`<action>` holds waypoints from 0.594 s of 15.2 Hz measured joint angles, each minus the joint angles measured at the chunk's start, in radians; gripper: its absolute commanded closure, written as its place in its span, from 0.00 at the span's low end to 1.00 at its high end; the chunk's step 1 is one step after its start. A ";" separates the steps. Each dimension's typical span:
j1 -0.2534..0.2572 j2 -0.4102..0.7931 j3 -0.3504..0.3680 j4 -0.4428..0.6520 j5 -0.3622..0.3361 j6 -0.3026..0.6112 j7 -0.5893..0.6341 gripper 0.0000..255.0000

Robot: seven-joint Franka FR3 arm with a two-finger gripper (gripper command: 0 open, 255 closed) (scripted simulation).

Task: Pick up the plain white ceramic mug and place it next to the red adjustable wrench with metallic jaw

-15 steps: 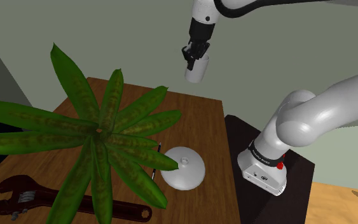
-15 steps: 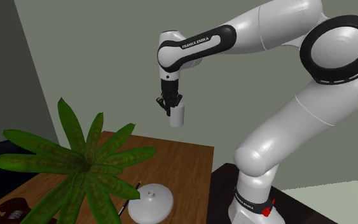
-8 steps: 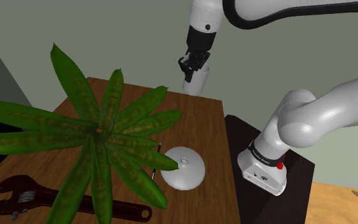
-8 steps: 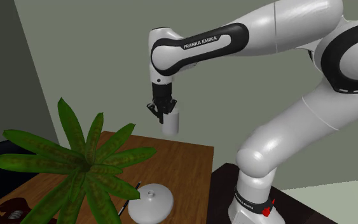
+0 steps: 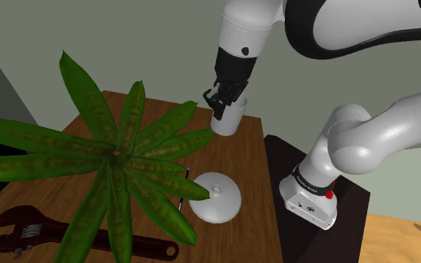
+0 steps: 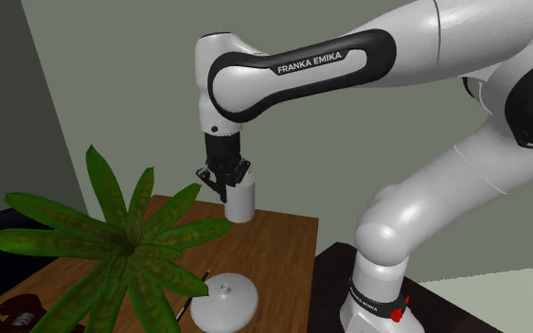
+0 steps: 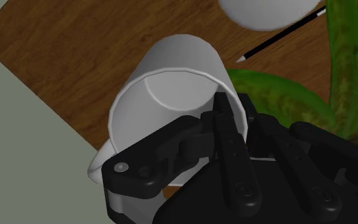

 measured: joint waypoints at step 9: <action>0.049 0.067 0.196 0.113 0.068 -0.021 0.226 1.00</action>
